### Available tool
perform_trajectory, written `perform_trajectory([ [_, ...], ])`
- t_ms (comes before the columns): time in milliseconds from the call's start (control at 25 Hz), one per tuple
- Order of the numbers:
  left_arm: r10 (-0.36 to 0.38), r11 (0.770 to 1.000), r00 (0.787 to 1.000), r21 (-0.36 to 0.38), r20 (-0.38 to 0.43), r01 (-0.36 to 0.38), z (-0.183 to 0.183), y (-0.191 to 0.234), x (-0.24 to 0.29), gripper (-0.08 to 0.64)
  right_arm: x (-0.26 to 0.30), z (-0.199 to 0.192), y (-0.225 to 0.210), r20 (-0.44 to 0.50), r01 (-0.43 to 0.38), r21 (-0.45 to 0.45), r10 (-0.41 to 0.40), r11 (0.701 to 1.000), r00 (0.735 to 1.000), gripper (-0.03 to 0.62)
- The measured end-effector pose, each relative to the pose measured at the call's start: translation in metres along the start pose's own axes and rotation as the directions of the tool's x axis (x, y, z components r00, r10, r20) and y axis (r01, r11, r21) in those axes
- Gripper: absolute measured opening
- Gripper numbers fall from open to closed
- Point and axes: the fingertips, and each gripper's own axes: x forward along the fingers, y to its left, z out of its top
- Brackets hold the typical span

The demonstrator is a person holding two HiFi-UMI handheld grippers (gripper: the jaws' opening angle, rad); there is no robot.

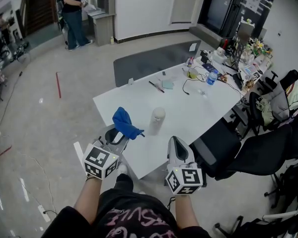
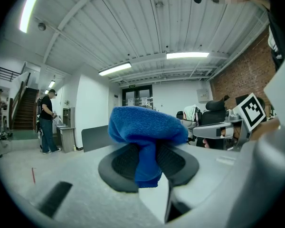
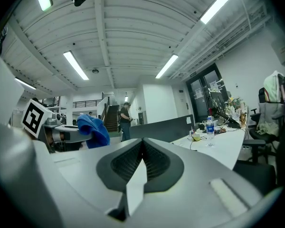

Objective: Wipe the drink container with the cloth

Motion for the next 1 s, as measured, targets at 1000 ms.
perform_trajectory([
  [1000,0.017,1.0,1.0,-0.024,0.006,-0.017,-0.004,0.001,-0.004,0.1,0.0,-0.013,-0.001,-0.024,-0.005,0.03,0.006,1.0,1.0,-0.005],
])
